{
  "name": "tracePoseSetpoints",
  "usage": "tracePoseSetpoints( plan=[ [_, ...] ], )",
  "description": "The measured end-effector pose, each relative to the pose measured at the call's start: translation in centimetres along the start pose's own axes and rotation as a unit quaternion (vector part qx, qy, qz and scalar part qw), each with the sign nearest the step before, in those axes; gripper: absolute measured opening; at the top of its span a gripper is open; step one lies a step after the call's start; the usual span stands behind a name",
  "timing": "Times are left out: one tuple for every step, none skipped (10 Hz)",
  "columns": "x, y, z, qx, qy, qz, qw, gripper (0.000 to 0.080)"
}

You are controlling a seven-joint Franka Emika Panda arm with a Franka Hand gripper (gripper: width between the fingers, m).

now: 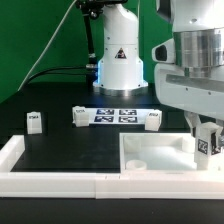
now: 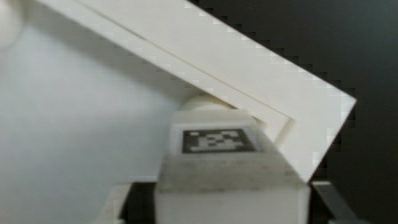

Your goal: Assemble one leg

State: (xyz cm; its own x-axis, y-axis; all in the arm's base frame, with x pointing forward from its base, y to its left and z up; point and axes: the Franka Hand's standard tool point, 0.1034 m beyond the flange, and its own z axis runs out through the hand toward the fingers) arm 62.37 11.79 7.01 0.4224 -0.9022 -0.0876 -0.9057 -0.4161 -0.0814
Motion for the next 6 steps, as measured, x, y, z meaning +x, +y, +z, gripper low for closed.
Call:
tracePoseSetpoints(
  plan=[
    [0.04,0.00,0.01,0.002,-0.004,0.048,0.999,0.0291],
    [0.07,0.01,0.02,0.005,-0.011,0.089,0.996,0.0291],
    [0.12,0.03,0.03,0.007,-0.017,0.148,0.989,0.0291],
    [0.06,0.02,0.04,0.007,-0.018,0.160,0.987,0.0292],
    [-0.06,-0.01,0.05,0.007,-0.019,0.159,0.987,0.0292],
    [-0.09,0.00,0.06,0.007,-0.019,0.133,0.991,0.0509]
  ],
)
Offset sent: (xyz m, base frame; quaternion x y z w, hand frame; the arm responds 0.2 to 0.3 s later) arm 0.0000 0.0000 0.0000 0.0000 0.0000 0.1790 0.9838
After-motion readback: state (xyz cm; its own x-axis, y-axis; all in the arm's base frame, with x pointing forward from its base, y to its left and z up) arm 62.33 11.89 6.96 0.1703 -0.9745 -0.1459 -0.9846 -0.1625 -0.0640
